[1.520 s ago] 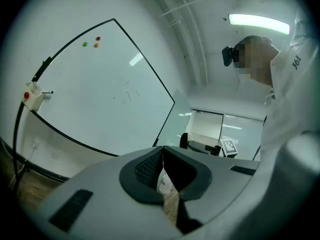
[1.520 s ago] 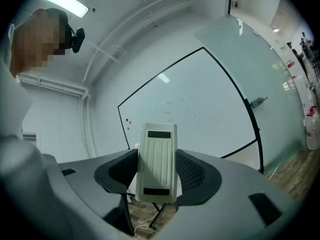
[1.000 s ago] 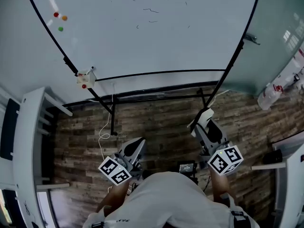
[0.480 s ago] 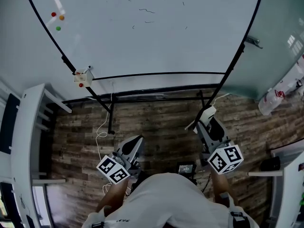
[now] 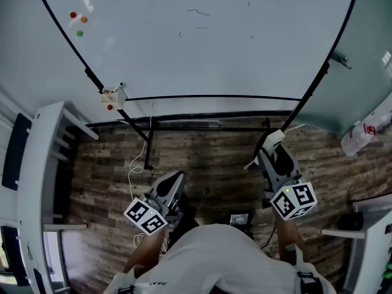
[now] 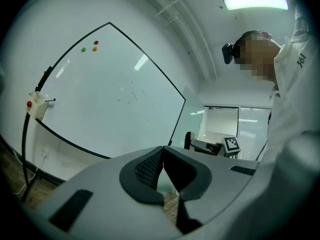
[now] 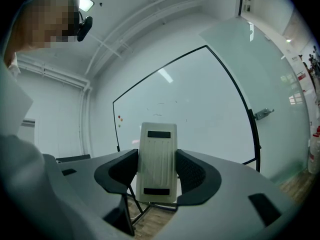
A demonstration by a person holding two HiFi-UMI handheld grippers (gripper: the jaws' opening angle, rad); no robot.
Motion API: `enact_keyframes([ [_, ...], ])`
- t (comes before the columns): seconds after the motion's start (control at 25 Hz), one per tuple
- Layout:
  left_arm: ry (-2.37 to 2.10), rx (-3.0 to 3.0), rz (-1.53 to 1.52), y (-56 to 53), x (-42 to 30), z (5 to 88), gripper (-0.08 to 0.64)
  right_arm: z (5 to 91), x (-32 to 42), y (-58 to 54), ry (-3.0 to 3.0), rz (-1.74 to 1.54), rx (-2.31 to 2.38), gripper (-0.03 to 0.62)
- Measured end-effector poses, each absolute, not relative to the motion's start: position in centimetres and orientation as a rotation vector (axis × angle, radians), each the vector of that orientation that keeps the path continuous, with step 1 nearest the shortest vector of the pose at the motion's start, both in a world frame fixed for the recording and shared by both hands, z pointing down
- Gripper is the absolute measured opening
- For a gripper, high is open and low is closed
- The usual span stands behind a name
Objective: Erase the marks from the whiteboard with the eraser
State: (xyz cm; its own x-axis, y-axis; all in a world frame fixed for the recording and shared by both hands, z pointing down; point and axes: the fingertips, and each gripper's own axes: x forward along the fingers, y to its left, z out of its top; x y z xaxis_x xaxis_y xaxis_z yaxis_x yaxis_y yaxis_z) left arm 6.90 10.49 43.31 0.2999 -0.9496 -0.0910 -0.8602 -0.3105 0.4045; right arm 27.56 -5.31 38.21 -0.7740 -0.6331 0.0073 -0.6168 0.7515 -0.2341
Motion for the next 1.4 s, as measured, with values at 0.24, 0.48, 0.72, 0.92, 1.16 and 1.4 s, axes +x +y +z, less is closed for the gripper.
enact_keyframes([
  [0.24, -1.615, 2.340, -0.458, 6.9, 2.2, 43.5, 0.006, 37.9, 23.7, -8.7, 2.845, -0.272, -1.096, 0.256],
  [0.48, -1.572, 2.399, -0.453, 2.1, -5.4, 42.2, 0.006, 36.5, 18.8, -13.3, 2.769, -0.249, -1.236, 0.256],
  [0.72, -1.510, 2.467, -0.411, -2.1, -12.3, 41.2, 0.008, 34.7, 14.7, -18.0, 2.666, -0.210, -1.393, 0.256],
  [0.92, -1.473, 2.511, -0.410, -4.4, -16.6, 40.4, 0.008, 33.2, 12.5, -20.5, 2.598, -0.167, -1.499, 0.256],
  [1.16, -1.460, 2.512, -0.436, -6.0, -18.5, 40.2, 0.008, 32.3, 11.2, -22.3, 2.586, -0.134, -1.539, 0.256],
  [1.4, -1.490, 2.502, -0.458, -7.4, -18.1, 39.6, 0.008, 30.9, 11.8, -24.8, 2.587, -0.122, -1.538, 0.256],
])
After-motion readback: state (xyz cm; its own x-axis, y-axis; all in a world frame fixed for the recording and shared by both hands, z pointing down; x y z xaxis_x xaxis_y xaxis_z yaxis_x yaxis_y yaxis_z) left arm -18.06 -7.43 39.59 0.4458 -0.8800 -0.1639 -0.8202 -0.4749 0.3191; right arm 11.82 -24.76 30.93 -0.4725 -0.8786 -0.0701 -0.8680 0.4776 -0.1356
